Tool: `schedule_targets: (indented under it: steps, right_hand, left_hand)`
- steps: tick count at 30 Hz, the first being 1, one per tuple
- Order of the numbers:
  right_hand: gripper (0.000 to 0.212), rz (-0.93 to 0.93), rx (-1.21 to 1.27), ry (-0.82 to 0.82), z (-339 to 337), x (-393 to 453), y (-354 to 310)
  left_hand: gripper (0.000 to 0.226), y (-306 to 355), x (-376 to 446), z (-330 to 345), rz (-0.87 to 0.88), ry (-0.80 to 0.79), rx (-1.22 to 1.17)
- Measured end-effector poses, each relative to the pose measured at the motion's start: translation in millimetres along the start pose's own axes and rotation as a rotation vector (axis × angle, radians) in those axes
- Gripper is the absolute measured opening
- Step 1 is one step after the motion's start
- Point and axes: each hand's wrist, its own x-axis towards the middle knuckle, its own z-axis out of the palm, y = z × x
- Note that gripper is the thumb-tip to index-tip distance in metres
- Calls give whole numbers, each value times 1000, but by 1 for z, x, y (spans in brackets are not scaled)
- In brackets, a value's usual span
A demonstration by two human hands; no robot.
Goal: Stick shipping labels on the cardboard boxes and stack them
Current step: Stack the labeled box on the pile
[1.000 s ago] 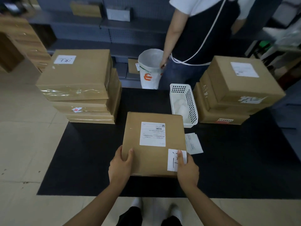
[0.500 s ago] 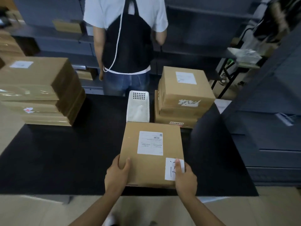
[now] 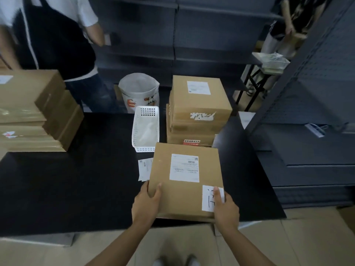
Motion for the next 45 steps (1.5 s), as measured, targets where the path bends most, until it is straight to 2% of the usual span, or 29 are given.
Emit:
schedule_targets:
  steps: [5, 8, 13, 18, 25, 28, 32, 34, 38, 45]
  right_hand:
    - [61, -12, 75, -12, -26, 21, -2]
    - [56, -80, 118, -12, -59, 40, -22]
    - [39, -291, 152, -12, -129, 76, -86]
    - [46, -391, 184, -18, -161, 112, -159]
    - [55, -418, 206, -18, -146, 173, -241]
    - [56, -415, 190, -3, -132, 200, -273]
    - [53, -384, 114, 17, -111, 235, -303]
    - [54, -349, 60, 15, -102, 252, -309]
    - [59, -301, -13, -7, -91, 280, -308]
    - [65, -277, -124, -26, -84, 295, -301]
  left_hand:
    - [52, 35, -7, 15, 0, 43, 4]
    - [50, 71, -15, 21, 47, 97, -22]
    - [51, 148, -24, 17, 143, 235, -98]
    - [45, 219, -1, 6, 223, 309, -171]
    - [60, 283, 80, -18, 276, 317, -136]
    - [56, 308, 121, -27, 316, 304, -93]
    - [51, 333, 173, -26, 278, 248, -27]
    - [46, 335, 193, -19, 254, 201, -21]
    - [48, 327, 222, -1, 212, 135, -55]
    - [57, 324, 234, 14, 170, 167, 36]
